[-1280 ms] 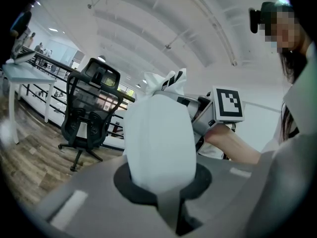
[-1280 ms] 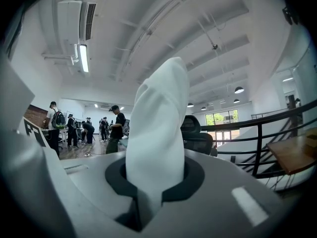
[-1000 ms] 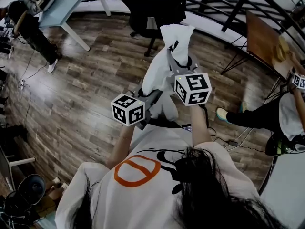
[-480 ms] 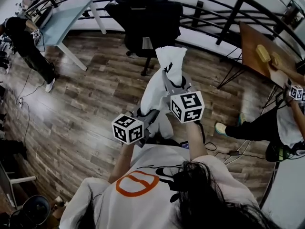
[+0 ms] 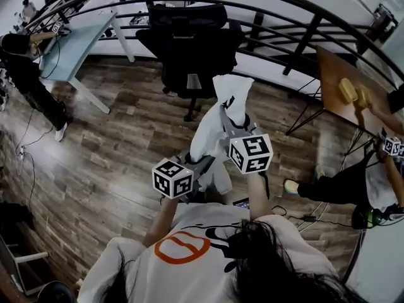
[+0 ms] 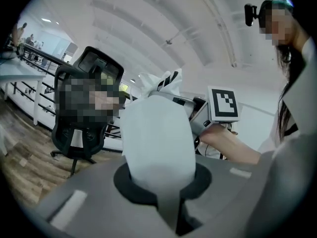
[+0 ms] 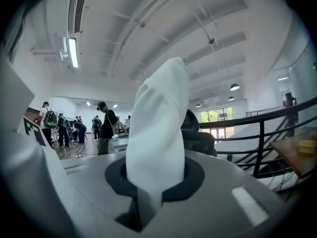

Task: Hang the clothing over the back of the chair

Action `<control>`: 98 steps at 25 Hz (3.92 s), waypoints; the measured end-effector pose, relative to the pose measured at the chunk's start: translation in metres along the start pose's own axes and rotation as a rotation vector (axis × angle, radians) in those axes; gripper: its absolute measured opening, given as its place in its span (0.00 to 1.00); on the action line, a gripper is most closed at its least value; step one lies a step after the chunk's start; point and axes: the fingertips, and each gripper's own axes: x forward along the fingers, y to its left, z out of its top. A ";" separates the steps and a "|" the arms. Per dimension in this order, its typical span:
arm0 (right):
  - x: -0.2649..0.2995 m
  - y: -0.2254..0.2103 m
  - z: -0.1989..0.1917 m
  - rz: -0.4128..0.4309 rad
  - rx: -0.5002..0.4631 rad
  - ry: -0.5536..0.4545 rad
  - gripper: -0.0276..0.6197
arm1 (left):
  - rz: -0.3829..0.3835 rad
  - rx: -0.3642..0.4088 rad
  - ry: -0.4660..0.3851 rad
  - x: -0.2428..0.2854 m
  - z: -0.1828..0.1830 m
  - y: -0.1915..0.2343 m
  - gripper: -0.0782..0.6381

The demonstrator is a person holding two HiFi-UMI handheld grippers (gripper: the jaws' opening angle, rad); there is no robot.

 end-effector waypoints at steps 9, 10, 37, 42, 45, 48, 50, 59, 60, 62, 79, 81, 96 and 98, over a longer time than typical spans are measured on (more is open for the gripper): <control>0.083 0.002 0.033 -0.002 -0.033 -0.011 0.16 | -0.040 0.022 -0.025 -0.003 0.059 0.063 0.33; 0.091 0.005 0.037 0.004 -0.042 -0.013 0.16 | -0.043 0.021 -0.033 -0.005 0.066 0.069 0.33; 0.225 -0.019 0.224 0.126 -0.295 -0.192 0.16 | -0.200 0.231 -0.275 0.006 0.284 0.139 0.33; 0.236 -0.040 0.231 0.163 -0.309 -0.198 0.17 | -0.209 0.245 -0.312 0.023 0.298 0.133 0.33; 0.266 -0.043 0.256 0.233 -0.329 -0.216 0.17 | -0.178 0.256 -0.354 0.025 0.332 0.145 0.33; 0.297 -0.046 0.276 0.307 -0.346 -0.217 0.17 | -0.148 0.253 -0.398 0.029 0.362 0.158 0.33; 0.314 -0.054 0.284 0.342 -0.364 -0.209 0.17 | -0.127 0.265 -0.420 0.036 0.377 0.163 0.33; 0.376 -0.084 0.288 0.539 -0.380 -0.104 0.21 | -0.028 0.272 -0.458 0.064 0.421 0.180 0.33; 0.382 -0.086 0.286 0.566 -0.395 -0.092 0.21 | -0.020 0.267 -0.461 0.067 0.424 0.182 0.33; 0.392 -0.088 0.282 0.619 -0.410 -0.068 0.21 | -0.005 0.260 -0.463 0.071 0.428 0.187 0.33; 0.450 -0.097 0.227 0.896 -0.538 0.130 0.23 | 0.096 0.265 -0.436 0.066 0.395 0.220 0.60; 0.455 -0.103 0.234 0.898 -0.543 0.123 0.23 | 0.119 0.225 -0.469 0.050 0.398 0.226 0.60; 0.519 -0.132 0.187 0.905 -0.534 0.222 0.23 | 0.212 0.210 -0.409 0.039 0.378 0.270 0.60; 0.521 -0.128 0.160 0.956 -0.531 0.292 0.23 | 0.252 0.226 -0.395 0.032 0.384 0.283 0.60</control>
